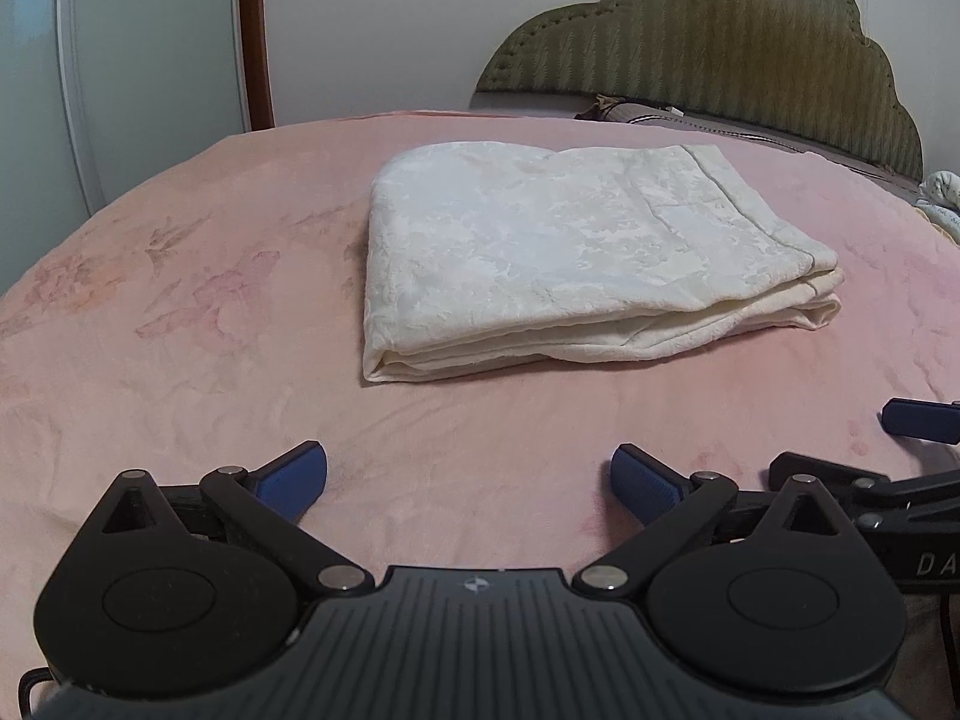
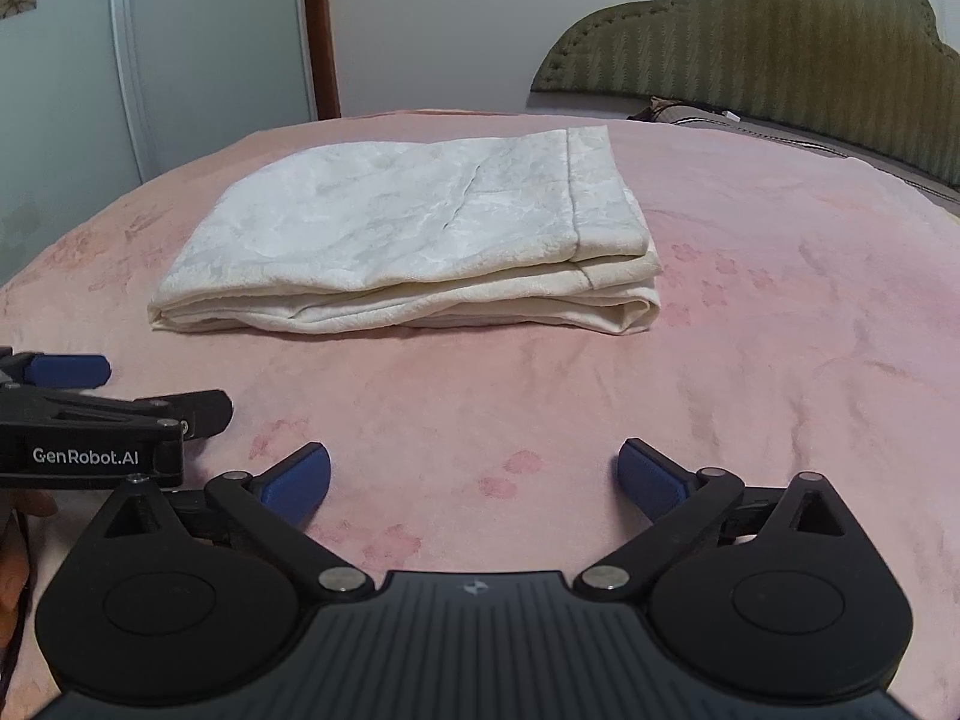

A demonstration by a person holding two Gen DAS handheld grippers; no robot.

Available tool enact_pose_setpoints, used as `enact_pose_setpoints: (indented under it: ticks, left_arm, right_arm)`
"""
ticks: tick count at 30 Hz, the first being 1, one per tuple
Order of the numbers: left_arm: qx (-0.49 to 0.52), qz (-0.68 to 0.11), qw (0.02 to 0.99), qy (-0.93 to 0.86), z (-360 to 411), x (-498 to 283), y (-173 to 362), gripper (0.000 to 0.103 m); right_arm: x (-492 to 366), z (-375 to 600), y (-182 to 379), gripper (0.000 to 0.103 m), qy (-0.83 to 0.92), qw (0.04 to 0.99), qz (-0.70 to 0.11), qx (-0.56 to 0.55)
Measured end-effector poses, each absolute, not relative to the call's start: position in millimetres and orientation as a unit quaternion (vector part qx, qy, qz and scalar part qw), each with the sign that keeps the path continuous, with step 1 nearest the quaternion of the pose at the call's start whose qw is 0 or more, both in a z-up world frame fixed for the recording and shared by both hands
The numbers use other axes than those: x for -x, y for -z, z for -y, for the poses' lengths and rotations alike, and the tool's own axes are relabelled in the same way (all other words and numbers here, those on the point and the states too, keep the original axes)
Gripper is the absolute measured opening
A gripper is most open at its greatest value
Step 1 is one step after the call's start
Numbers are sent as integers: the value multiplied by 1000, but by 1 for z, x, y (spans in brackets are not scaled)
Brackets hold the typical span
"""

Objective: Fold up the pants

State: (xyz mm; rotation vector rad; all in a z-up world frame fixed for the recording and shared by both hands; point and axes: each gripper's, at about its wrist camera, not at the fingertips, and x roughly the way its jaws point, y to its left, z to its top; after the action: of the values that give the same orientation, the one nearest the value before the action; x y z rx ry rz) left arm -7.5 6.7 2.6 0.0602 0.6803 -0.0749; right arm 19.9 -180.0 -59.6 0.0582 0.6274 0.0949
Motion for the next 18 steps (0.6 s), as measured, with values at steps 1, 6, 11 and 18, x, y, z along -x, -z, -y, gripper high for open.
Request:
enact_pose_setpoints:
  ticks: [1, 6, 11, 18]
  left_arm:
    - [-30, -334, 942, 37, -7, 8, -3, 103]
    - [-29, -334, 941, 37, -8, 8, -3, 103]
    - [-30, -334, 941, 37, -8, 8, -3, 103]
    - [-29, -335, 941, 37, -8, 9, -2, 103]
  right_arm:
    - [-19, 182, 59, 103, -39, 950, -307, -35]
    - [-13, 189, 59, 103, 0, 950, -311, -8]
    - [-15, 192, 61, 103, -8, 949, -315, -7]
    - [-15, 193, 61, 103, -9, 949, -315, -10]
